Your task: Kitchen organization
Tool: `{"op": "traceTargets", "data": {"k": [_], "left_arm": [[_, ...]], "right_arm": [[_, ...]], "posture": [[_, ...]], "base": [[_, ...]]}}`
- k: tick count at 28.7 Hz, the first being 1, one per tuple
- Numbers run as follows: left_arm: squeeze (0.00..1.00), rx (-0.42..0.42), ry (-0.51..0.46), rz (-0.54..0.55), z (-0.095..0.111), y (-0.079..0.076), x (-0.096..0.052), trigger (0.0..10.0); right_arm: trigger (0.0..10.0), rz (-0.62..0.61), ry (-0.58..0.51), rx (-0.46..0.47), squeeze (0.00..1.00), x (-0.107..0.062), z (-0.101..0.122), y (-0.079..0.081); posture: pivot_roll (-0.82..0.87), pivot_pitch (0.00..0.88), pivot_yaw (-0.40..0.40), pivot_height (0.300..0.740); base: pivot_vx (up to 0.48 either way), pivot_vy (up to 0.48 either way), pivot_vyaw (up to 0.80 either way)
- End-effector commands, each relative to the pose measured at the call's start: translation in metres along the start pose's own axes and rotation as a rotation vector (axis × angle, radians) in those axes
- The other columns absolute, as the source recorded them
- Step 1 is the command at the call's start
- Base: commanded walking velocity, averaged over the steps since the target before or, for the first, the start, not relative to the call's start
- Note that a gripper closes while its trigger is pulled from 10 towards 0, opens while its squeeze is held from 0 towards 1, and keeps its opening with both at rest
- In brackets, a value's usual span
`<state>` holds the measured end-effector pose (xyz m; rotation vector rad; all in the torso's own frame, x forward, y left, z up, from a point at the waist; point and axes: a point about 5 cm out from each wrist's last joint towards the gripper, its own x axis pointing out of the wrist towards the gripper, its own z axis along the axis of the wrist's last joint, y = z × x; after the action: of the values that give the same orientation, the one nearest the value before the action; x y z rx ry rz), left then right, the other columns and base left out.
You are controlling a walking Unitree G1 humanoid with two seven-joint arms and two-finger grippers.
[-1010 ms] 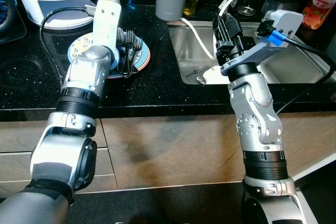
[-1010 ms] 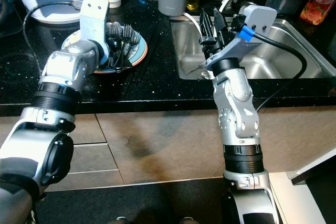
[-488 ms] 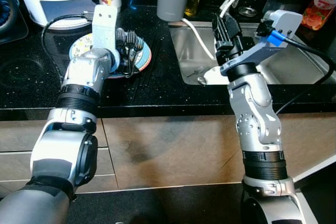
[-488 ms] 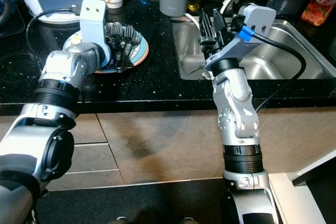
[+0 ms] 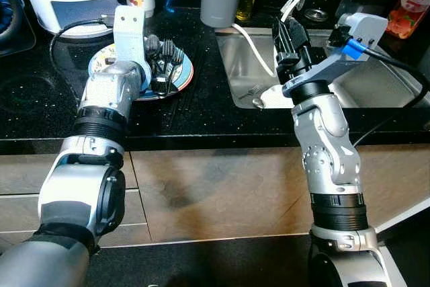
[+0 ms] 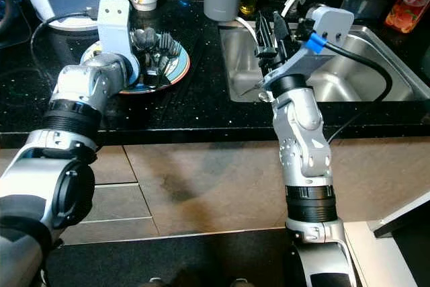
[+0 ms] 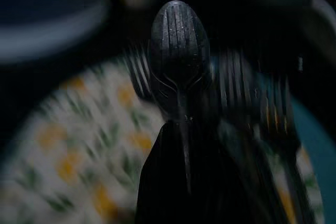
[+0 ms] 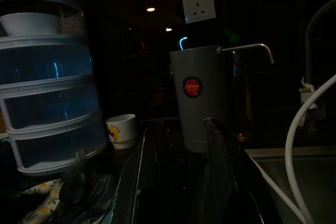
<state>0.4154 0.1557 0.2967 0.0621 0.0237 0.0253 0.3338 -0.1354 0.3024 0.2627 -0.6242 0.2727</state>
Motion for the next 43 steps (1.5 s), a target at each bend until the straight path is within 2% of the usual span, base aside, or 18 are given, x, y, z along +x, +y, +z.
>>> {"op": "traceTargets", "data": {"k": [1, 3, 6, 9, 19, 22, 26, 27, 28, 30, 31, 32, 33, 35, 37, 38, 41, 43], "left_arm": [[0.00, 0.041, -0.114, 0.015, 0.021, 0.002, -0.004, 10.0], [0.00, 0.051, -0.156, 0.017, 0.027, 0.002, -0.006, 10.0], [0.00, 0.117, -0.301, 0.008, 0.047, 0.002, -0.016, 10.0], [0.00, 0.171, -0.352, 0.017, 0.049, 0.003, -0.020, 10.0], [0.00, 0.267, -0.346, 0.020, 0.030, 0.005, -0.022, 10.0], [0.00, 0.276, -0.319, 0.004, 0.023, 0.002, -0.019, 10.0], [0.00, 0.258, -0.267, -0.069, 0.018, -0.011, -0.013, 10.0], [0.00, 0.252, -0.246, -0.116, 0.015, -0.020, -0.012, 10.0], [0.00, 0.252, -0.246, -0.116, 0.015, -0.020, -0.012, 10.0], [0.00, 0.221, -0.204, -0.273, 0.008, -0.051, -0.011, 10.0], [0.00, 0.221, -0.204, -0.273, 0.008, -0.051, -0.011, 10.0], [0.00, 0.196, -0.173, -0.368, 0.004, -0.070, -0.012, 10.0], [0.00, 0.196, -0.173, -0.368, 0.004, -0.070, -0.012, 10.0], [0.00, 0.168, -0.130, -0.502, 0.001, -0.103, -0.013, 10.0], [0.00, 0.169, -0.098, -0.583, 0.005, -0.130, -0.015, 10.0], [0.00, 0.169, -0.098, -0.583, 0.005, -0.130, -0.015, 10.0], [0.00, 0.126, -0.005, -0.680, -0.001, -0.161, -0.020, 10.0], [0.00, 0.118, 0.024, -0.688, -0.006, -0.164, -0.020, 10.0]], "right_arm": [[10.0, 0.001, -0.014, -0.002, 0.00, 0.000, 0.005, -0.001], [10.0, 0.001, -0.014, -0.003, 0.00, 0.000, 0.005, -0.001], [10.0, 0.001, -0.013, -0.001, 0.00, 0.000, 0.005, -0.001], [10.0, 0.004, -0.014, 0.002, 0.00, 0.001, 0.005, 0.000], [10.0, 0.000, -0.020, 0.080, 0.00, 0.003, 0.007, -0.001], [10.0, -0.003, -0.021, 0.083, 0.00, 0.004, 0.008, -0.003], [10.0, -0.010, -0.026, 0.081, 0.00, 0.004, 0.009, -0.004], [10.0, -0.017, -0.028, 0.077, 0.00, 0.003, 0.010, -0.005], [10.0, -0.017, -0.028, 0.077, 0.00, 0.003, 0.010, -0.005], [10.0, -0.063, -0.024, 0.042, 0.00, 0.001, 0.010, -0.012], [10.0, -0.063, -0.024, 0.042, 0.00, 0.001, 0.010, -0.012], [10.0, -0.096, -0.011, 0.002, 0.00, -0.001, 0.009, -0.018], [10.0, -0.096, -0.011, 0.002, 0.00, -0.001, 0.009, -0.018], [10.0, -0.149, 0.024, -0.086, 0.00, -0.004, 0.007, -0.028], [10.0, -0.200, 0.047, -0.136, 0.00, -0.007, 0.006, -0.038], [10.0, -0.200, 0.047, -0.136, 0.00, -0.007, 0.006, -0.038], [10.0, -0.245, 0.046, -0.157, 0.00, -0.011, 0.009, -0.043], [10.0, -0.250, 0.044, -0.158, 0.00, -0.011, 0.009, -0.043]], "posture": [[0.16, 0.108, -0.056, 0.740], [0.16, 0.108, -0.056, 0.740], [0.16, 0.106, -0.061, 0.740], [0.16, 0.103, -0.063, 0.740], [0.16, 0.095, -0.070, 0.740], [0.16, 0.087, -0.068, 0.740], [0.15, 0.089, -0.060, 0.740], [0.15, 0.094, -0.056, 0.740], [0.15, 0.094, -0.056, 0.740], [0.15, 0.109, -0.044, 0.740], [0.15, 0.109, -0.044, 0.740], [0.14, 0.117, -0.036, 0.740], [0.14, 0.117, -0.036, 0.740], [0.13, 0.129, -0.019, 0.740], [0.12, 0.136, -0.005, 0.740], [0.12, 0.136, -0.005, 0.740], [0.10, 0.142, 0.015, 0.740], [0.09, 0.145, 0.019, 0.740]], "base": [[0.000, 0.000, 0.00], [0.000, 0.000, 0.00], [0.000, 0.000, 0.00], [0.000, 0.000, 0.00], [0.000, 0.000, 0.00], [0.000, 0.000, 0.00], [0.000, 0.000, 0.00], [0.000, 0.000, 0.00], [0.000, 0.000, 0.00], [0.000, 0.000, 0.00], [0.000, 0.000, 0.00], [0.000, 0.000, 0.00], [0.000, 0.000, 0.00], [0.000, 0.000, 0.00], [0.000, 0.000, 0.00], [0.000, 0.000, 0.00], [0.000, 0.000, 0.00], [0.000, 0.000, 0.00]]}}
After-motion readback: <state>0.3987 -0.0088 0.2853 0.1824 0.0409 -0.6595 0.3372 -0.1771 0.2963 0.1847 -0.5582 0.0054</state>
